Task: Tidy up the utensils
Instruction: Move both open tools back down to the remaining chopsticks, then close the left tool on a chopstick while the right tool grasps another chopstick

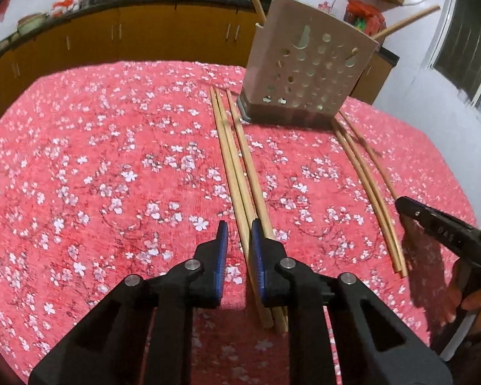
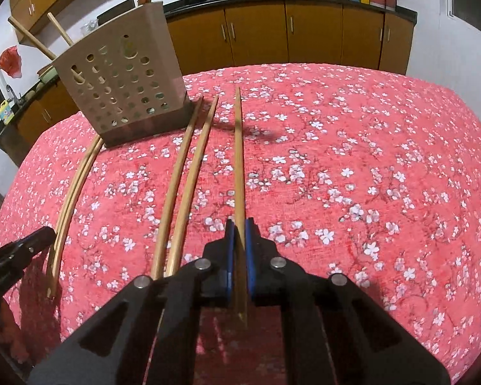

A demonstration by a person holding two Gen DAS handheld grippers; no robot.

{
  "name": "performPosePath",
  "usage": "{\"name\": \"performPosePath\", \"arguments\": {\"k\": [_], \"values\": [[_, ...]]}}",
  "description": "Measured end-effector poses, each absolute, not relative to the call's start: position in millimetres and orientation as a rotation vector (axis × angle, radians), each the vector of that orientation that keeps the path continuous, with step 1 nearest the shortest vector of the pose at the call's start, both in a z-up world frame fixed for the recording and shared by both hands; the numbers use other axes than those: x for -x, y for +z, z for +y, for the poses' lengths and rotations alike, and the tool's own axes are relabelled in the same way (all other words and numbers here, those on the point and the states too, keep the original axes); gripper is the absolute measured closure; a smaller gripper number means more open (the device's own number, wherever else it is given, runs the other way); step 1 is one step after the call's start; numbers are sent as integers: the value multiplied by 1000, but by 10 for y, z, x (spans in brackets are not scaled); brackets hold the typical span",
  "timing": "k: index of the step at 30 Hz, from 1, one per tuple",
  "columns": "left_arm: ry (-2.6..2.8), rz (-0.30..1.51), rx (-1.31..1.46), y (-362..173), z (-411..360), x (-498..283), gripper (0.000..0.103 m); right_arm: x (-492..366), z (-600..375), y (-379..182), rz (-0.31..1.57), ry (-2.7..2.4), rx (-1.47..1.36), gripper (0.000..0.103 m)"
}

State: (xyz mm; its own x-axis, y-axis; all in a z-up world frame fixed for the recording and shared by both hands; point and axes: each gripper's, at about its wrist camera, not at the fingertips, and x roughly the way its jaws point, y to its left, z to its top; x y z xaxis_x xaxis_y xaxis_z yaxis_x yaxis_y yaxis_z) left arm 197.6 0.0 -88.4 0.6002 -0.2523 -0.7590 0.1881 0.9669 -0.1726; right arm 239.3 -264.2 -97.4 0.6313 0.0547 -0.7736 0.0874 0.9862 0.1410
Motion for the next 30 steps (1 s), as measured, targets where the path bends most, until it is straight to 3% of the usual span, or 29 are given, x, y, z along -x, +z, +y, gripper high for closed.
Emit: {"name": "performPosePath", "arguments": {"k": [9,11,30], "values": [[-212,884,-7,-918,-128,-2004,89,-2348,-2552,-982,881,-15,-125,94],[-199,880,-14,-925,-123,-2029,94,-2344,-2529,-981,878,-15,-106,94],[-78,876,78,-895,561,-2286,95,-2519,-2778,-998,860,-61,-133,95]]}}
